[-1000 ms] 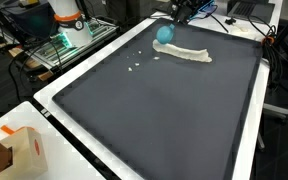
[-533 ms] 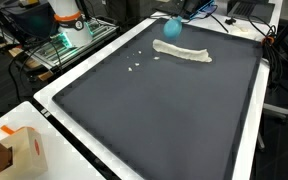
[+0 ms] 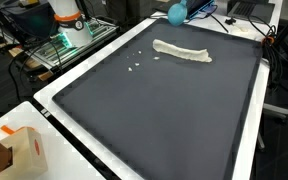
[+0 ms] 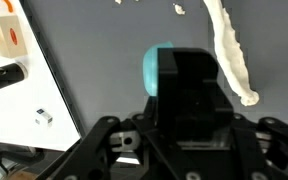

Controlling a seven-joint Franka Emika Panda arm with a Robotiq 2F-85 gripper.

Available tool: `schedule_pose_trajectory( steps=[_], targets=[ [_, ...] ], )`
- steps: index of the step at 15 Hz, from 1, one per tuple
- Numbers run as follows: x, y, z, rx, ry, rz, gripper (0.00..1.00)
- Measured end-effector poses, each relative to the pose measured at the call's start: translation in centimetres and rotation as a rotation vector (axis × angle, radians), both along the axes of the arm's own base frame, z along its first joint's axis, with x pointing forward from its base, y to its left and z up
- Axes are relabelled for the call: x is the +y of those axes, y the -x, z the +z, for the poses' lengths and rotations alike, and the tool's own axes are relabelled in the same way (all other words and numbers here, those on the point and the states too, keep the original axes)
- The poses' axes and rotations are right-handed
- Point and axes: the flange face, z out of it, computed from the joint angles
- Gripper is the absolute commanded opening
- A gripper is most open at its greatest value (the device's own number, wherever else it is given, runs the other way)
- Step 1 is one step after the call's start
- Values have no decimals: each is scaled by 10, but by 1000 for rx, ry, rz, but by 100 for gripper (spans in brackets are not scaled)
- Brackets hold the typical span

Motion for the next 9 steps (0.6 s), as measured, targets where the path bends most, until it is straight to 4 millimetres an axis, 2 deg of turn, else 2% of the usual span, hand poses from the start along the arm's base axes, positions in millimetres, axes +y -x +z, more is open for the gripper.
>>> schedule_pose_trajectory(
  steps=[5,9],
  targets=[
    [-8,17,33,-23,-124,63,25],
    [-18,30,52,-27,-227,105,25]
  ],
)
